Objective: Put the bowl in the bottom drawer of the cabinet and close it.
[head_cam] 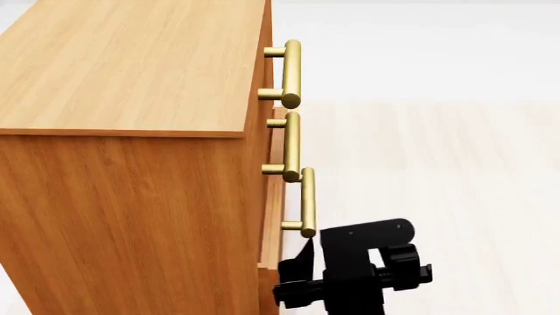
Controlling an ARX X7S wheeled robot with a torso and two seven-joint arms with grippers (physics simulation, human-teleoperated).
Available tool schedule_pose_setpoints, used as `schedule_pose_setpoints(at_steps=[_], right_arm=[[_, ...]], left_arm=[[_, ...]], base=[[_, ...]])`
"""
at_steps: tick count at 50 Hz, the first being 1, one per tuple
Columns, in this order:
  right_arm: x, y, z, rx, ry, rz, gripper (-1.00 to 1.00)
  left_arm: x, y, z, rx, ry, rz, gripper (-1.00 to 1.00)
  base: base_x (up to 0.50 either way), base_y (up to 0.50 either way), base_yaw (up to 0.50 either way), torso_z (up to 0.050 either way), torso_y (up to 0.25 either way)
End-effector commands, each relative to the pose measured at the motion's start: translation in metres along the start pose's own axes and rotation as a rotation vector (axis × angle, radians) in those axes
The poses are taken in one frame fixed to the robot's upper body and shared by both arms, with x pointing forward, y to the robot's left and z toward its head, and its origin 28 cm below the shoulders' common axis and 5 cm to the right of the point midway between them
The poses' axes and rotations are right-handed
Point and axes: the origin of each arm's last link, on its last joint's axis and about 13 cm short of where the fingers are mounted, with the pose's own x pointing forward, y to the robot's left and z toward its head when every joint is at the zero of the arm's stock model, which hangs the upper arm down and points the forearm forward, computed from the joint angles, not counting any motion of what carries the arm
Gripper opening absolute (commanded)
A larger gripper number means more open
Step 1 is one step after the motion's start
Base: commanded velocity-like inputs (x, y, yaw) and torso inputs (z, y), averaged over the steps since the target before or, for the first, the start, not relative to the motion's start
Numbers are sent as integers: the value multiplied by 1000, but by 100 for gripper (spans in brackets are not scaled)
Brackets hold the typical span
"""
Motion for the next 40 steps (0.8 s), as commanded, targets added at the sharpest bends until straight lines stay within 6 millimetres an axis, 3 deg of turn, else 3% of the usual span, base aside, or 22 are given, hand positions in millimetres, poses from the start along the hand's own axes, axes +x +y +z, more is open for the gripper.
schedule_pose_setpoints(at_steps=[1,30,36,40], right_arm=[[1,6,2,1,-3,27,100],[8,19,8,9,-13,102,100],[7,20,7,28,4,170,100],[5,16,4,88,38,306,100]], left_arm=[[0,0,0,-8,0,-1,100],[-1,0,3,-9,-4,4,100],[-2,0,2,-7,-6,4,100],[-2,0,3,-6,-5,4,100]], base=[[0,0,0,0,0],[0,0,0,0,0],[0,0,0,0,0],[0,0,0,0,0]])
